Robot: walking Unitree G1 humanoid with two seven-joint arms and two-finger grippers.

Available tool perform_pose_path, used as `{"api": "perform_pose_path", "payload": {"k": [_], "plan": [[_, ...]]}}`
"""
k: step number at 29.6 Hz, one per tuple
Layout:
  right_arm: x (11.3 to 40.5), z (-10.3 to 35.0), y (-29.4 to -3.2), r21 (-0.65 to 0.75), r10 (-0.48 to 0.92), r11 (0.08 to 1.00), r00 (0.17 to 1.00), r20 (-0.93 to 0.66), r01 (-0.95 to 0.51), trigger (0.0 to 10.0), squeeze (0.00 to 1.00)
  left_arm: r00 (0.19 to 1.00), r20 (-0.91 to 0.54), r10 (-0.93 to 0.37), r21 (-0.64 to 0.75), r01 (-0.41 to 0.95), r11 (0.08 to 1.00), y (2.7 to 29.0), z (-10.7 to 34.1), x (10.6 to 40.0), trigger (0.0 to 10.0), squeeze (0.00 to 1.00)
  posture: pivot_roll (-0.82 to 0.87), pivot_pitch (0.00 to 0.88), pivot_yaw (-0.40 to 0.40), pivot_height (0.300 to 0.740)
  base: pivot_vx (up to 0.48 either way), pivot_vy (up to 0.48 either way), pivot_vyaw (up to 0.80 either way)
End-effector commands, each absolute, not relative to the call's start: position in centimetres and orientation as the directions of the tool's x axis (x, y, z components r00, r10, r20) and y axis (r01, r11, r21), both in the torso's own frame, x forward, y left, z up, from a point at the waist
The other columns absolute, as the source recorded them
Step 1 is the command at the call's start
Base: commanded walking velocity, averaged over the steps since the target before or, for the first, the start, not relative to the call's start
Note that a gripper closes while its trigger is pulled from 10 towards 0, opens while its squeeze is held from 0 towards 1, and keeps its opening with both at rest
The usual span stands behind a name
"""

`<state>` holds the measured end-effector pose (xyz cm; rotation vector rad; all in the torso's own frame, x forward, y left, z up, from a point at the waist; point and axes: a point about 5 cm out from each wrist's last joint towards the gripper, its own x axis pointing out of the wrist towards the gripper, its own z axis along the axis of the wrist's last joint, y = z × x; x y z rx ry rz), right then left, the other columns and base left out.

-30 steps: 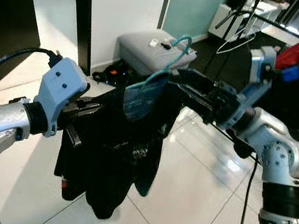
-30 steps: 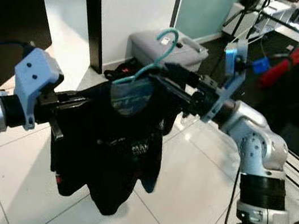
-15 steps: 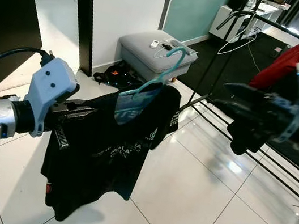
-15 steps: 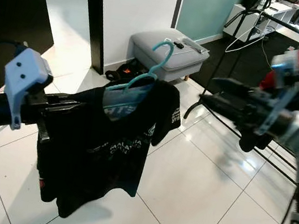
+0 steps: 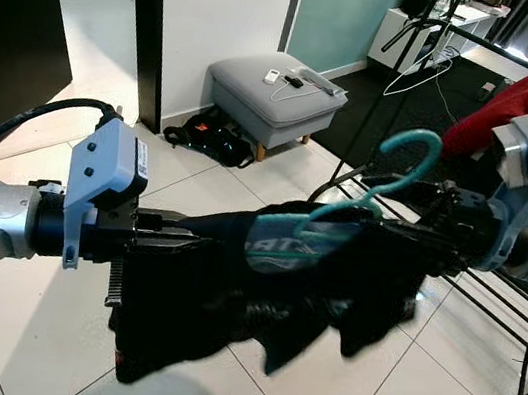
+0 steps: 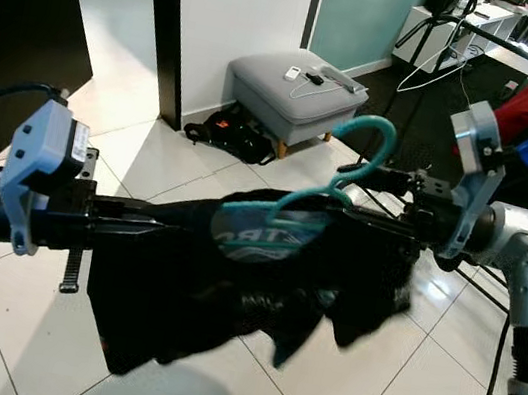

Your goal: Hang hanger

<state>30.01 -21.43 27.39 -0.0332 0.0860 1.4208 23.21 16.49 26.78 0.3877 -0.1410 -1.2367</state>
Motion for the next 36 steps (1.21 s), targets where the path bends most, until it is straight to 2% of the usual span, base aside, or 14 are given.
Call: {"api": "perform_pose_path", "payload": {"k": [1, 6, 7, 12, 17, 23, 29, 30, 31, 32, 33, 34, 36], "plan": [[29.9, 27.7, -21.5, 0.006, 0.984, 0.118, 0.116, -0.136, -0.993, 10.0, 0.0, 0.274, -0.103, -0.956, 0.391, 0.895, 0.215, 15.9, 27.4, 22.9, 10.0, 0.0, -0.01, 0.048, -0.103, 0.74, 0.0, 0.0, 0.0], [29.9, 27.7, -21.5, 0.003, 0.981, 0.096, 0.095, -0.169, -0.995, 10.0, 0.0, 0.263, -0.104, -0.959, 0.394, 0.897, 0.203, 15.7, 27.5, 22.9, 10.0, 0.0, -0.01, 0.047, -0.104, 0.74, 0.0, 0.0, 0.0], [30.0, 27.8, -21.6, 0.0, 0.981, 0.094, 0.093, -0.168, -0.996, 0.0, 0.0, 0.258, -0.104, -0.961, 0.393, 0.898, 0.199, 15.7, 27.6, 22.9, 10.0, 0.0, -0.01, 0.047, -0.106, 0.74, 0.0, 0.0, 0.0], [30.0, 27.9, -21.6, -0.006, 0.982, 0.095, 0.095, -0.161, -0.995, 0.0, 0.0, 0.253, -0.104, -0.962, 0.391, 0.899, 0.194, 15.6, 27.6, 22.8, 10.0, 0.0, -0.01, 0.047, -0.106, 0.74, 0.0, 0.0, 0.0], [30.0, 29.2, -21.6, -0.038, 0.991, 0.076, 0.08, -0.112, -0.996, 0.0, 0.0, 0.203, -0.126, -0.971, 0.373, 0.917, 0.143, 15.3, 27.2, 22.5, 10.0, 0.0, -0.01, 0.049, -0.104, 0.74, 0.0, 0.0, 0.0], [30.0, 29.6, -21.6, -0.043, 0.993, 0.055, 0.06, -0.102, -0.998, 0.0, 0.0, 0.182, -0.146, -0.972, 0.363, 0.924, 0.118, 15.0, 26.9, 22.5, 10.0, 0.0, -0.01, 0.048, -0.104, 0.74, 0.0, 0.0, 0.0], [30.0, 29.7, -21.4, -0.043, 0.995, 0.044, 0.047, -0.089, -0.998, 0.0, 0.0, 0.206, -0.17, -0.964, 0.378, 0.917, 0.129, 14.8, 26.3, 22.9, 10.0, 0.0, -0.01, 0.045, -0.104, 0.74, 0.0, 0.0, 0.0], [30.0, 29.6, -21.3, -0.043, 0.995, 0.042, 0.045, -0.087, -0.998, 0.0, 0.0, 0.247, -0.162, -0.955, 0.393, 0.904, 0.167, 14.9, 26.4, 23.4, 10.0, 0.0, -0.01, 0.043, -0.104, 0.74, 0.0, 0.0, 0.0], [30.1, 29.3, -21.1, -0.041, 0.995, 0.041, 0.045, -0.09, -0.998, 0.0, 0.0, 0.315, -0.096, -0.944, 0.401, 0.88, 0.253, 15.0, 27.1, 24.3, 10.0, 1.0, -0.01, 0.043, -0.105, 0.74, 0.0, 0.0, 0.0], [30.1, 29.3, -21.1, -0.041, 0.995, 0.041, 0.045, -0.09, -0.998, 0.0, 0.0, 0.315, -0.096, -0.944, 0.401, 0.88, 0.253, 15.0, 27.1, 24.3, 10.0, 1.0, -0.01, 0.043, -0.105, 0.74, 0.0, 0.0, 0.0], [30.1, 29.1, -21.0, -0.04, 0.995, 0.041, 0.045, -0.092, -0.998, 0.0, 0.0, 0.359, -0.046, -0.932, 0.399, 0.862, 0.312, 15.1, 27.6, 25.0, 10.0, 1.0, -0.01, 0.042, -0.106, 0.74, 0.0, 0.0, 0.0], [30.3, 28.8, -20.7, -0.045, 0.993, 0.057, 0.062, -0.1, -0.997, 0.0, 0.0, 0.453, 0.023, -0.891, 0.428, 0.801, 0.418, 15.5, 28.5, 26.1, 10.0, 1.0, -0.01, 0.041, -0.106, 0.74, 0.0, 0.0, 0.0], [30.9, 28.1, -20.1, -0.058, 0.987, 0.112, 0.117, -0.107, -0.992, 0.0, 0.0, 0.574, 0.108, -0.812, 0.473, 0.689, 0.549, 16.3, 29.7, 27.4, 10.0, 1.0, -0.01, 0.038, -0.105, 0.74, 0.0, 0.0, 0.0]]}}
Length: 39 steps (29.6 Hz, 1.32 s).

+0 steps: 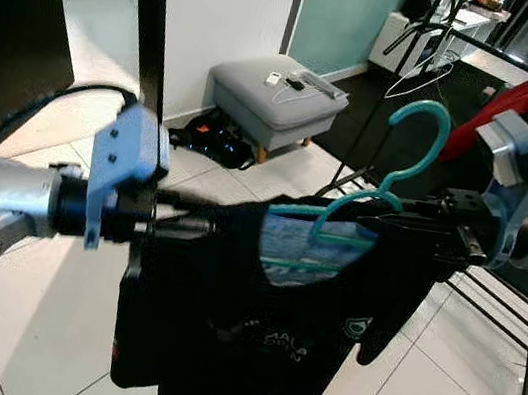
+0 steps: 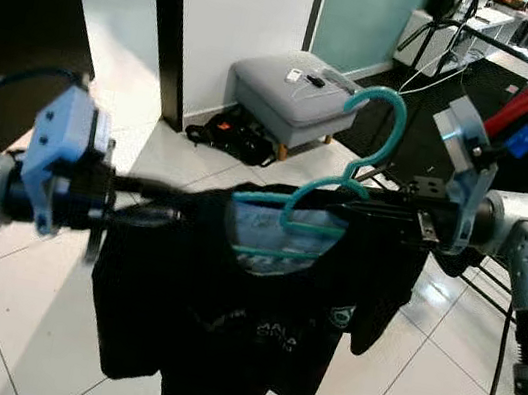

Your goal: Hang hanger

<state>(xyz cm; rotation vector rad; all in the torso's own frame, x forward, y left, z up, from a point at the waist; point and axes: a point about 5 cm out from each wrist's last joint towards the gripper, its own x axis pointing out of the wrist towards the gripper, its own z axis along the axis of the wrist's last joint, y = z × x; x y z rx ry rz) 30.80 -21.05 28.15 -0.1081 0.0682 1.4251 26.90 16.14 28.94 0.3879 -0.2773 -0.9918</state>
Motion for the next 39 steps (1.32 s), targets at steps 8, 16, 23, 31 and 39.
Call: {"api": "perform_pose_path", "payload": {"k": [8, 16, 23, 31, 39], "plan": [[32.5, 26.0, -17.8, -0.038, 0.95, 0.304, 0.306, -0.061, -0.952, 0.0, 0.0, 0.72, 0.306, -0.623, 0.401, 0.496, 0.77, 18.3, 31.5, 28.6, 10.0, 1.0, 0.0, 0.04, -0.101, 0.74, 0.0, 0.0, 0.0], [33.8, 24.5, -15.5, 0.014, 0.879, 0.476, 0.477, 0.017, -0.879, 0.0, 0.0, 0.765, 0.342, -0.545, 0.244, 0.488, 0.838, 18.1, 29.8, 28.2, 10.0, 0.25, 0.0, 0.058, -0.101, 0.74, 0.0, 0.0, 0.0], [34.5, 24.7, -14.8, 0.062, 0.827, 0.551, 0.555, 0.093, -0.832, 0.0, 0.0, 0.858, 0.265, -0.44, 0.119, 0.423, 0.898, 15.2, 25.7, 28.4, 10.0, 0.0, 0.01, 0.07, -0.108, 0.74, 0.0, 0.0, 0.0], [33.5, 25.3, -13.7, 0.067, 0.851, 0.504, 0.509, 0.133, -0.861, 0.0, 0.0, 0.973, 0.103, -0.207, 0.023, 0.206, 0.978, 11.5, 22.6, 29.8, 10.0, 0.0, 0.0, 0.075, -0.105, 0.74, 0.0, 0.0, 0.0], [33.1, 25.3, -13.3, 0.072, 0.861, 0.482, 0.488, 0.146, -0.873, 0.0, 0.0, 0.989, 0.133, -0.063, -0.026, 0.067, 0.997, 11.0, 23.3, 30.2, 10.0, 0.0, 0.0, 0.075, -0.098, 0.74, 0.0, 0.0, 0.0]]}}
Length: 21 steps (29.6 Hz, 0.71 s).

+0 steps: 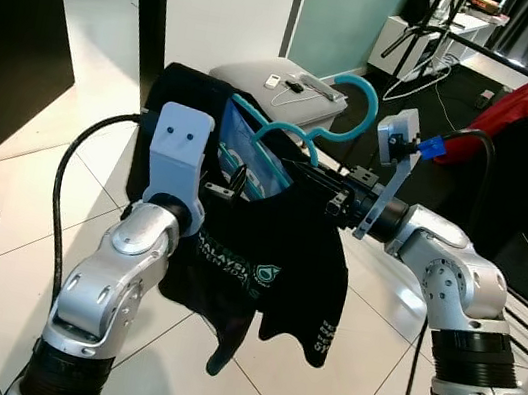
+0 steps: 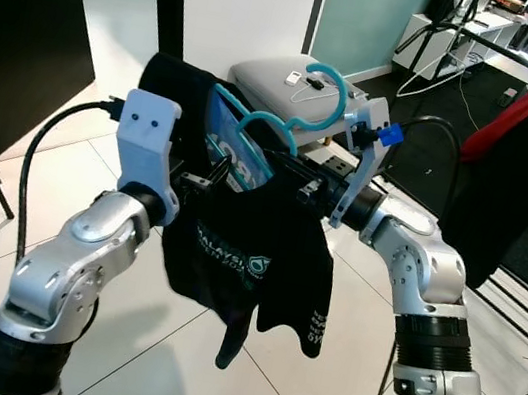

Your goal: Hang hanger

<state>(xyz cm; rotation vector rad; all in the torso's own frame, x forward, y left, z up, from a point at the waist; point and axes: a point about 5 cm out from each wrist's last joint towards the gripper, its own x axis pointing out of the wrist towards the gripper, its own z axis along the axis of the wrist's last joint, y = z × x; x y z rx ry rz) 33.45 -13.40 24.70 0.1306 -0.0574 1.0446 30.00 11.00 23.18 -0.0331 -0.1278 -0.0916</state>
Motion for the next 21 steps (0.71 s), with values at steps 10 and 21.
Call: {"api": "perform_pose_path", "payload": {"k": [10, 21], "plan": [[32.9, 25.0, -12.9, 0.086, 0.863, 0.475, 0.483, 0.148, -0.876, 0.0, 0.0, 0.96, 0.258, 0.112, -0.004, -0.115, 0.993, 12.4, 25.8, 29.9, 10.0, 0.0, 0.01, 0.074, -0.099, 0.74, 0.0, 0.0, 0.0], [32.7, 25.2, -12.5, 0.096, 0.869, 0.458, 0.468, 0.158, -0.884, 0.0, 0.0, 0.963, 0.256, 0.086, 0.03, -0.097, 0.995, 11.0, 25.6, 30.0, 10.0, 0.0, 0.01, 0.074, -0.102, 0.74, 0.0, 0.0, 0.0]]}}
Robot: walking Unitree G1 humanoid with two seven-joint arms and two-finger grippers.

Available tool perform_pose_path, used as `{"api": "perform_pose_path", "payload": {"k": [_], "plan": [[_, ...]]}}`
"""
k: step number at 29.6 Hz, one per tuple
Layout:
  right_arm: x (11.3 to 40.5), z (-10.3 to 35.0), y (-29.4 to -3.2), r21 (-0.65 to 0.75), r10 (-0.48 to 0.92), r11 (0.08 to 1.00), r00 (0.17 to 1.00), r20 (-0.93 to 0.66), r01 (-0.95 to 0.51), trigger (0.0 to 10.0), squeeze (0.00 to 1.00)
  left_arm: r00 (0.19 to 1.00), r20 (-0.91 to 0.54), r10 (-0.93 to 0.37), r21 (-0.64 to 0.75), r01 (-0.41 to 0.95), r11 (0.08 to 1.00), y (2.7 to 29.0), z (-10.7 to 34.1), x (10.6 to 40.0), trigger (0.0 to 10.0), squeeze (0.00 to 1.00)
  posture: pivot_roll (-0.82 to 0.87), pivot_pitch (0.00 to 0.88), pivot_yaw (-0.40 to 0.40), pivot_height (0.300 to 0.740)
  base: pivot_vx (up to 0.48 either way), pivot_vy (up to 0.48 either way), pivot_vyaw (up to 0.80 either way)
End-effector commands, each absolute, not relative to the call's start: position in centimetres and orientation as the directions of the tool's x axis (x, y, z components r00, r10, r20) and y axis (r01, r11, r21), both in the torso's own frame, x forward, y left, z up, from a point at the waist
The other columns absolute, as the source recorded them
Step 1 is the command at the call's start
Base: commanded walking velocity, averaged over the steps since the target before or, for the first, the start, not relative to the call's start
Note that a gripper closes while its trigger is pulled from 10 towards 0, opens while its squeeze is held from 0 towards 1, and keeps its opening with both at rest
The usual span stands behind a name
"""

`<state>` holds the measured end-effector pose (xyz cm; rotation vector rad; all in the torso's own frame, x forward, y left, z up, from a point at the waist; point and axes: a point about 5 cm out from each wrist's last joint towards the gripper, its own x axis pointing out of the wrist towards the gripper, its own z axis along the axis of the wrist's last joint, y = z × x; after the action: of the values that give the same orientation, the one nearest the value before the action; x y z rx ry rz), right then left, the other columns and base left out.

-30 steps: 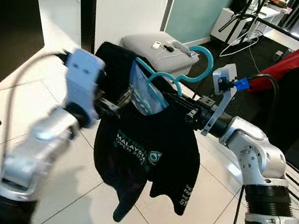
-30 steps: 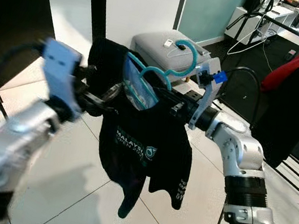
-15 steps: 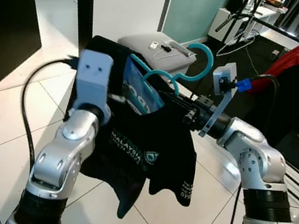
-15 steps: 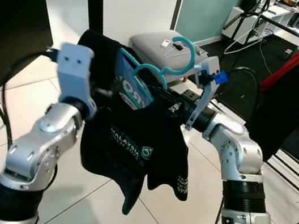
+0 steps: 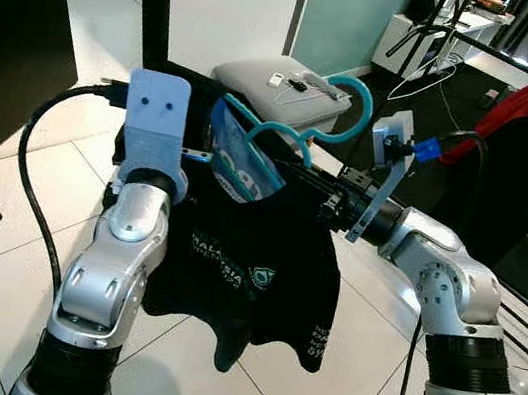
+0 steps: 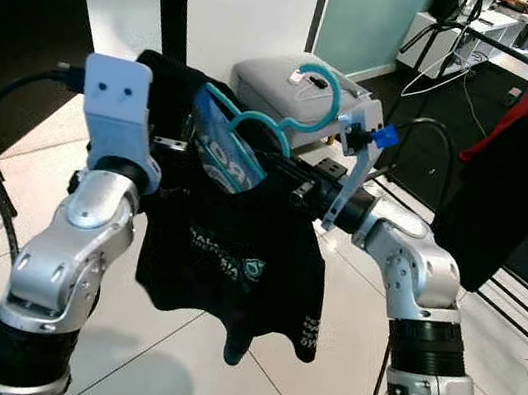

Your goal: Hang hanger

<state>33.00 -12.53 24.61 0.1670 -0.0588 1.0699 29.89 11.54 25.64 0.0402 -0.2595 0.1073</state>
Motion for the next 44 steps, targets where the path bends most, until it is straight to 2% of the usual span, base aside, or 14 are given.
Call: {"api": "perform_pose_path", "payload": {"k": [1, 6, 7, 27, 31, 38, 43, 44], "plan": [[32.7, 25.2, -12.5, 0.097, 0.87, 0.456, 0.466, 0.159, -0.885, 0.0, 0.0, 0.962, 0.258, 0.083, 0.027, -0.094, 0.995, 10.8, 25.7, 30.0, 10.0, 0.0, 0.01, 0.074, -0.102, 0.74, 0.0, 0.0, 0.0], [32.6, 25.3, -12.4, 0.099, 0.872, 0.45, 0.461, 0.166, -0.888, 0.0, 0.0, 0.962, 0.263, 0.078, 0.024, -0.087, 0.996, 10.4, 25.7, 30.2, 10.0, 0.0, 0.0, 0.071, -0.099, 0.74, 0.0, 0.0, 0.0], [32.6, 25.3, -12.3, 0.101, 0.872, 0.448, 0.459, 0.169, -0.888, 0.0, 0.0, 0.961, 0.267, 0.074, 0.021, -0.082, 0.996, 10.3, 25.8, 30.2, 0.0, 0.0, 0.0, 0.07, -0.099, 0.74, 0.0, 0.0, 0.0], [32.8, 25.1, -12.3, 0.113, 0.859, 0.472, 0.484, 0.163, -0.875, 0.0, 0.0, 0.949, 0.305, 0.078, 0.046, -0.096, 0.994, 10.9, 26.5, 30.3, 0.0, 0.0, 0.01, 0.059, -0.098, 0.74, 0.0, 0.0, 0.0], [33.7, 24.4, -12.1, 0.133, 0.822, 0.543, 0.557, 0.117, -0.829, 0.0, 0.0, 0.941, 0.337, 0.039, 0.071, -0.067, 0.995, 10.5, 26.8, 30.1, 0.0, 0.0, 0.01, 0.052, -0.102, 0.74, 0.0, 0.0, 0.0], [34.2, 23.3, -12.0, 0.136, 0.797, 0.589, 0.6, 0.062, -0.796, 0.0, 0.0, 0.934, 0.358, 0.005, 0.073, -0.033, 0.997, 10.0, 27.1, 29.8, 0.0, 0.0, 0.01, 0.052, -0.102, 0.74, 0.0, 0.0, 0.0], [34.4, 23.1, -11.9, 0.145, 0.781, 0.61, 0.622, 0.057, -0.779, 0.0, 0.0, 0.935, 0.342, -0.098, 0.09, 0.072, 0.993, 8.8, 26.7, 29.7, 0.0, 0.0, 0.01, 0.059, -0.103, 0.74, 0.0, 0.0, 0.0], [34.4, 23.2, -11.9, 0.15, 0.779, 0.61, 0.623, 0.067, -0.778, 0.0, 0.0, 0.932, 0.324, -0.163, 0.105, 0.136, 0.985, 8.0, 26.4, 29.6, 0.0, 0.0, 0.01, 0.059, -0.103, 0.74, 0.0, 0.0, 0.0]]}}
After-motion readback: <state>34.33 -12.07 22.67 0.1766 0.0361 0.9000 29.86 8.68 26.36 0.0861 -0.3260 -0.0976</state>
